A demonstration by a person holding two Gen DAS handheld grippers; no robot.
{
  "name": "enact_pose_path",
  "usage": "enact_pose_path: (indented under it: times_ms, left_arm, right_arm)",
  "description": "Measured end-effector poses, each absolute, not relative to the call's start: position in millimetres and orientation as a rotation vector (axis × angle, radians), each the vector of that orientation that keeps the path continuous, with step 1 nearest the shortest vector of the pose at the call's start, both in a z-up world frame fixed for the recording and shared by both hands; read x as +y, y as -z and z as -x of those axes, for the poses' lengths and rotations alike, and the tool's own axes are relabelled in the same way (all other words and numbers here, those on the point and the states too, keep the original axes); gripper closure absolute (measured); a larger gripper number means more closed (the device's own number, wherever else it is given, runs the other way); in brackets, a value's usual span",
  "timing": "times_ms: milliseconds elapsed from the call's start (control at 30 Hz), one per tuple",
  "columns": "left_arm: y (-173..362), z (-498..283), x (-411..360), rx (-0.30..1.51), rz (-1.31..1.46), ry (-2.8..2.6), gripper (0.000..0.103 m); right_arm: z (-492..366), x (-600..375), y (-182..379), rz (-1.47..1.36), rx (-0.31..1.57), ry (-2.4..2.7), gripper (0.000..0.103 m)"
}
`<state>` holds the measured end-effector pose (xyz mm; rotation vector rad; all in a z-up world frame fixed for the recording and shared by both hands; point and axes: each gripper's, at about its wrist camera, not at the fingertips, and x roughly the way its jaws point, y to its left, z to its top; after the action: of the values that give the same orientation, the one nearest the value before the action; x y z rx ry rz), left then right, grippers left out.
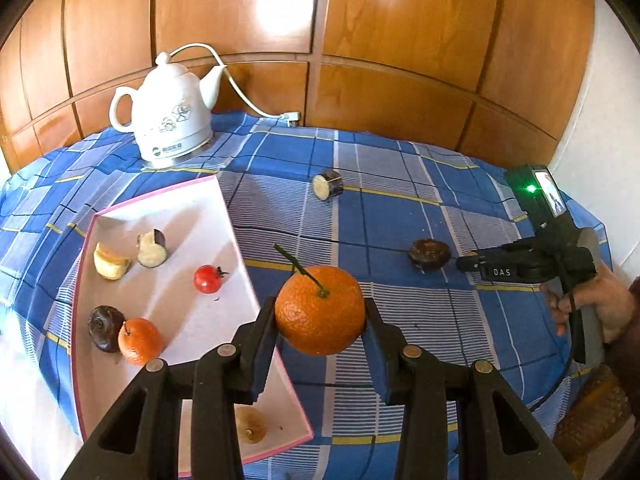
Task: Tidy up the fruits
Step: 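Lower the orange into the pink tray and open the left gripper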
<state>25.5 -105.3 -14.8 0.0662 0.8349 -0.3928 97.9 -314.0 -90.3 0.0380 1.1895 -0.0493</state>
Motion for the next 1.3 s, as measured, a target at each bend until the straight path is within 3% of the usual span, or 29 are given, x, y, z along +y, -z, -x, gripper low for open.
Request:
enact_pose_path:
  times_ms: [533, 967, 1300]
  left_arm:
    - [22.9, -37.3, -88.8, 0.865, -0.020, 0.346, 0.062]
    - [22.6, -93.3, 40.9, 0.892, 0.304, 0.123, 0.062]
    - [47.9, -128.5, 61.8, 0.960, 0.448, 0.114, 0.062]
  right_arm:
    - [-97.1, -309.4, 89.8, -0.001, 1.184, 0.048, 0.079]
    - [-98.7, -305.5, 87.9, 0.019, 1.189, 0.045, 0.079]
    - [-97.6, -305.3, 88.1, 0.018, 1.188, 0.038, 0.079]
